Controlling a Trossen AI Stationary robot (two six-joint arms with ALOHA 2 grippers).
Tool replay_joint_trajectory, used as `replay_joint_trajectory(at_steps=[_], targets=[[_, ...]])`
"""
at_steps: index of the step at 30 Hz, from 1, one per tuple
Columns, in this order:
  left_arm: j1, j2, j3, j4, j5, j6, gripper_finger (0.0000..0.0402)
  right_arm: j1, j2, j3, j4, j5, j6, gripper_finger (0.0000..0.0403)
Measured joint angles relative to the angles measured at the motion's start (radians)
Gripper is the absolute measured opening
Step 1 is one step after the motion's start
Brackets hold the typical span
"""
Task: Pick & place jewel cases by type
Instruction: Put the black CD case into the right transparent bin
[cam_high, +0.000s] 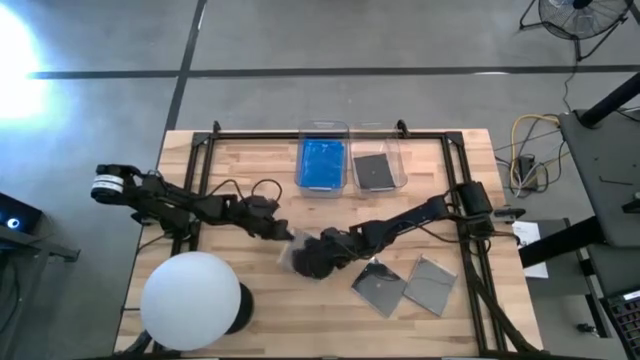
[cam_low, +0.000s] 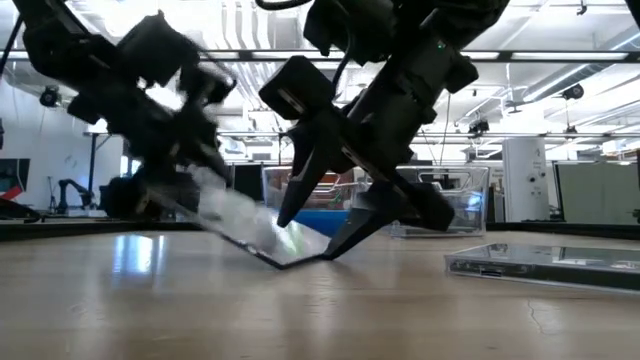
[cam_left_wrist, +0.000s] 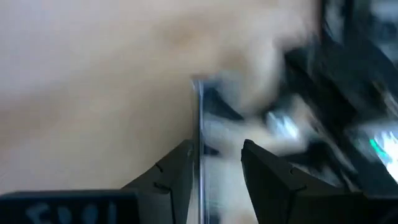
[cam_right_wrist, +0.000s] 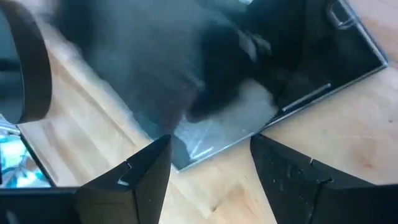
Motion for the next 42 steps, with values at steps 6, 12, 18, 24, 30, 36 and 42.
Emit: replay_joint_trajectory(at_steps=[6, 12, 18, 24, 30, 36, 42], targets=[[-0.022, 0.010, 0.003, 0.017, 0.152, 0.011, 0.0117, 0.010, 0.000, 0.000, 0.003, 0.019, -0.017, 0.0221], [-0.052, 0.014, 0.010, 0.008, 0.128, -0.004, 0.0117, 0.011, 0.000, 0.006, 0.009, 0.055, -0.016, 0.0221], [-0.054, 0.009, 0.011, -0.005, 0.065, -0.001, 0.0086, 0.032, -0.004, 0.008, 0.014, 0.086, 0.007, 0.0221], [-0.054, 0.008, 0.011, -0.010, 0.046, 0.015, 0.0011, 0.075, -0.017, 0.007, 0.010, 0.148, 0.054, 0.0221], [-0.047, -0.018, 0.018, -0.011, 0.042, 0.035, 0.0001, 0.195, -0.089, 0.003, -0.175, 0.222, 0.142, 0.0221], [-0.025, -0.104, 0.115, -0.009, -0.060, 0.052, 0.0001, 0.398, -0.256, -0.014, -0.503, 0.437, 0.489, 0.0219], [0.109, -0.052, 0.415, -0.234, -0.086, 0.340, 0.0001, 0.486, -0.346, -0.037, -0.634, 0.582, 0.660, 0.0219]])
